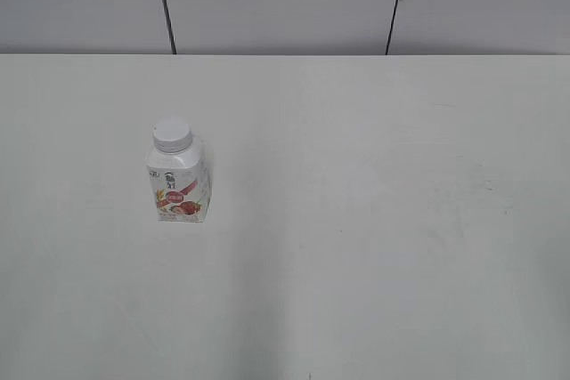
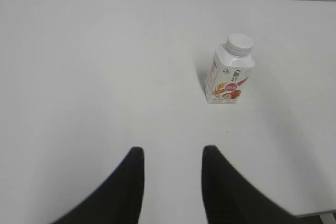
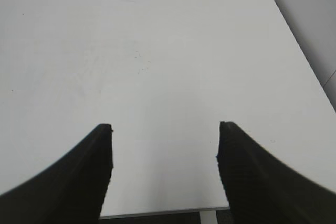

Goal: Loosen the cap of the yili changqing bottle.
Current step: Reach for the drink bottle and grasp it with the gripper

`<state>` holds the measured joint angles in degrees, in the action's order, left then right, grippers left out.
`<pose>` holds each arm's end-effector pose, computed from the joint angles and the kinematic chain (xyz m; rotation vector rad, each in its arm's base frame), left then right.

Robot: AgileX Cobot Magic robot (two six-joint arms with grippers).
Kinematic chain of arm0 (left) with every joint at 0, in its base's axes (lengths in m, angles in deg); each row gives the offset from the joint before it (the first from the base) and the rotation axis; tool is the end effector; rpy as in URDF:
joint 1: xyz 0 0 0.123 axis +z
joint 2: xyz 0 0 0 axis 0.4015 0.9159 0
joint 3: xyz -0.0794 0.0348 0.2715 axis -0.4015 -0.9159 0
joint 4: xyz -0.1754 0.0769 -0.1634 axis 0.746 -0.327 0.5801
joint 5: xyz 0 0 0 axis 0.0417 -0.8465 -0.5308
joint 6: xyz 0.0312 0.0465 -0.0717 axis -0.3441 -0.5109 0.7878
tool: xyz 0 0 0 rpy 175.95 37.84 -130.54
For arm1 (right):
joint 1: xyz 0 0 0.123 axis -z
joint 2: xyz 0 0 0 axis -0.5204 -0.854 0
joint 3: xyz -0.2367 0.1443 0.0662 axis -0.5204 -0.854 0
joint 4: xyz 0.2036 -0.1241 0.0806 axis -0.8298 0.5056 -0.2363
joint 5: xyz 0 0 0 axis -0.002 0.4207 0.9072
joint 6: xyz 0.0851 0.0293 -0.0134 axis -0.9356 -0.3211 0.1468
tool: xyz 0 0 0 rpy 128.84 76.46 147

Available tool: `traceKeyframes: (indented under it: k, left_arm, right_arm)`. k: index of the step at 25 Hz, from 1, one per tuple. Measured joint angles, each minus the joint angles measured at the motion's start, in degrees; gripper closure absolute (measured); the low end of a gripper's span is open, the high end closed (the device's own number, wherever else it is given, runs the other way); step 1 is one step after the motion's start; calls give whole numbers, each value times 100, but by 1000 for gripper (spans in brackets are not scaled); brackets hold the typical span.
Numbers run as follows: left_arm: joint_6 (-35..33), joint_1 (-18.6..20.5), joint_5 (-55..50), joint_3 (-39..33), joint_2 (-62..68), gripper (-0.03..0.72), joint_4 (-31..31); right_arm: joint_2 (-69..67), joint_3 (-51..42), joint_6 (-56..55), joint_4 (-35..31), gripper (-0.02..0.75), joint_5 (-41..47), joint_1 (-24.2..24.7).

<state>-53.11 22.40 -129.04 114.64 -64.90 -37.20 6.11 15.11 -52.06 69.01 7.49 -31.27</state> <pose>-0.0080 -0.0046 0.2822 0.0047 2.0174 -0.0995 -0.0087 0.0000 0.2791 -0.0669 2.0447 -0.0426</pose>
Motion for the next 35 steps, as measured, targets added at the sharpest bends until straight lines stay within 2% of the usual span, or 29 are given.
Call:
traceKeyframes:
  k: [26, 29, 35]
  left_arm:
    - [0, 0, 30, 11, 0, 448, -6]
    - [0, 0, 441, 214, 108, 448, -19]
    - [-121, 0, 2062, 433, 1174, 448, -347]
  right_arm:
    - [0, 0, 0, 0, 237, 0, 0]
    - [0, 0, 0, 0, 237, 0, 0]
    - [0, 0, 0, 0, 237, 0, 0]
